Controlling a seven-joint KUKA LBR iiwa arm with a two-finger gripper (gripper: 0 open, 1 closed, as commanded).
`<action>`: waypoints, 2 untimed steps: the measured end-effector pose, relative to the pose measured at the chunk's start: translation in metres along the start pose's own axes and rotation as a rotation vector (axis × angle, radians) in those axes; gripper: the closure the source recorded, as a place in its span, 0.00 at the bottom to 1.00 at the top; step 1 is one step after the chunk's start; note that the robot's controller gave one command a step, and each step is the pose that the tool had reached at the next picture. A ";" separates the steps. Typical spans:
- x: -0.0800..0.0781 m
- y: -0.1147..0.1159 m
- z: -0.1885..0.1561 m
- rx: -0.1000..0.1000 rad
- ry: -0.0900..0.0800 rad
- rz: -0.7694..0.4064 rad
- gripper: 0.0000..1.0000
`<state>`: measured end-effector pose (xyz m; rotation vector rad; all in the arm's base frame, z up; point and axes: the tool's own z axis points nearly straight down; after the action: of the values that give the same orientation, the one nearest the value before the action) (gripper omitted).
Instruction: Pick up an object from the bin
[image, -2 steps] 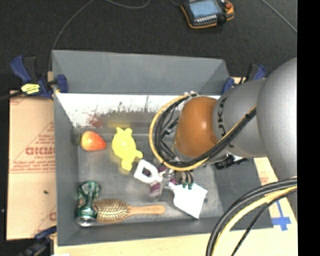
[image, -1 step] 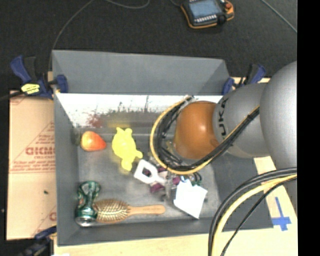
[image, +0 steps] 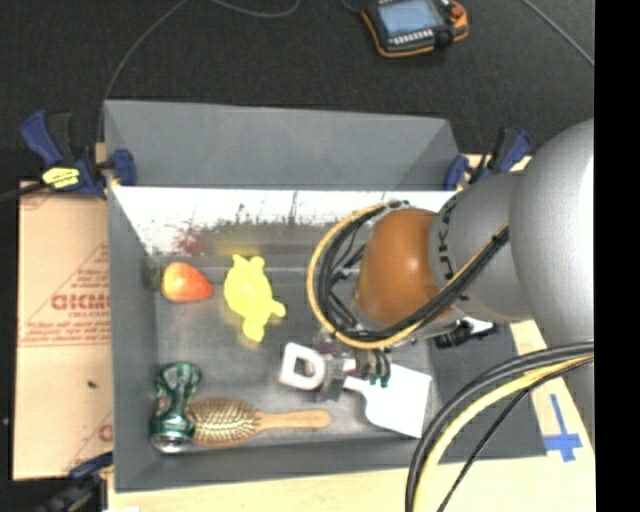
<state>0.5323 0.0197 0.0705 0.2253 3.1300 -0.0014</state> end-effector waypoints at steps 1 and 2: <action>0.000 0.000 0.000 0.000 0.000 -0.001 1.00; 0.003 -0.001 -0.020 0.002 0.010 -0.002 1.00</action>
Offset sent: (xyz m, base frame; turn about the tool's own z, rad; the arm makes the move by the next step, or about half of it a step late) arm 0.0001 0.0002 0.0767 -0.0007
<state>0.5289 0.0194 0.0907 0.2222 3.1403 -0.0030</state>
